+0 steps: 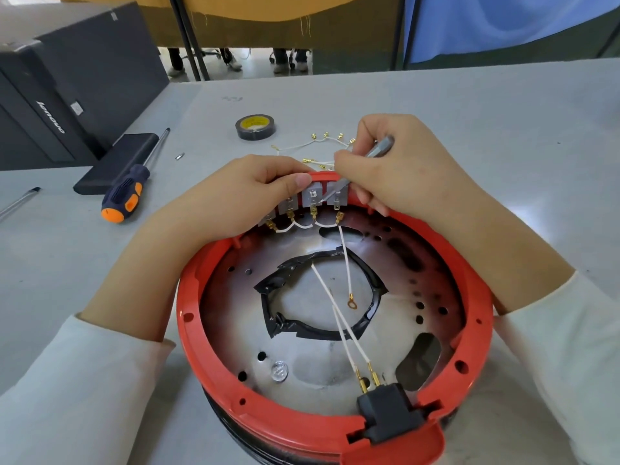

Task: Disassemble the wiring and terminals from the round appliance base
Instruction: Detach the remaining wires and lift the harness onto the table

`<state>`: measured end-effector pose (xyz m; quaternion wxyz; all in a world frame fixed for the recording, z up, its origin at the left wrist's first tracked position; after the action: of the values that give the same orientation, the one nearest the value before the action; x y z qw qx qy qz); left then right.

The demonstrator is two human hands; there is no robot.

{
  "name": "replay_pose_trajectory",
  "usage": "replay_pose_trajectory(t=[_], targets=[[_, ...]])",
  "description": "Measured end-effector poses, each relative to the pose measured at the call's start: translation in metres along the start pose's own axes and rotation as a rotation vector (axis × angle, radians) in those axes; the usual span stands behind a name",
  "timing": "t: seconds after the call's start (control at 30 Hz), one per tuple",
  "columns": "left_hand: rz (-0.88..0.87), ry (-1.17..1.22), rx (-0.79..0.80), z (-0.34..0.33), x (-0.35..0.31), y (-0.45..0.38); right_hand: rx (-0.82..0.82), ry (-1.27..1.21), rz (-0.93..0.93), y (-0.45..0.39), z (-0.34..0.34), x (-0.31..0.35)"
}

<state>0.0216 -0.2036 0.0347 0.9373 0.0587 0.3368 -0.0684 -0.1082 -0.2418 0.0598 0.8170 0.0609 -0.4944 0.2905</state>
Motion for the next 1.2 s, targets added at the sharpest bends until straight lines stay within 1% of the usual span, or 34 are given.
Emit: replay_pose_trajectory(t=[0.23,0.33,0.5,0.63,1.0,1.13,1.2], targets=[[0.014,-0.004,0.006,0.0,0.003,0.0,0.043,0.068,0.002,-0.001,-0.007,0.002],[0.011,-0.008,0.01,-0.001,0.002,0.001,0.06,0.076,-0.018,-0.003,-0.006,0.003],[0.004,0.002,0.002,0.001,0.001,0.001,0.148,0.087,-0.068,-0.013,-0.013,0.005],[0.005,-0.006,-0.006,0.002,0.002,0.001,0.151,0.064,-0.081,-0.018,-0.014,0.005],[0.015,-0.063,-0.006,0.002,0.003,0.0,0.256,0.091,-0.227,-0.032,-0.019,-0.009],[0.021,-0.076,-0.009,0.003,0.004,-0.001,0.235,0.089,-0.23,-0.032,-0.019,-0.007],[0.015,-0.059,-0.007,0.002,0.003,-0.001,0.182,0.075,-0.168,-0.028,-0.017,-0.002]])
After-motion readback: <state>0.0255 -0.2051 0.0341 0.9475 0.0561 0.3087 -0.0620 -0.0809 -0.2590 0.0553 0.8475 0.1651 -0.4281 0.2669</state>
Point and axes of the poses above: each hand's wrist, its own y-axis away from the middle knuckle, its own z-axis out of the back of the hand, x = y × z, the point moved 10 cm from there along -y, towards the middle knuckle, and after that the axes turned 8 degrees about x, right-handed, at the moved point
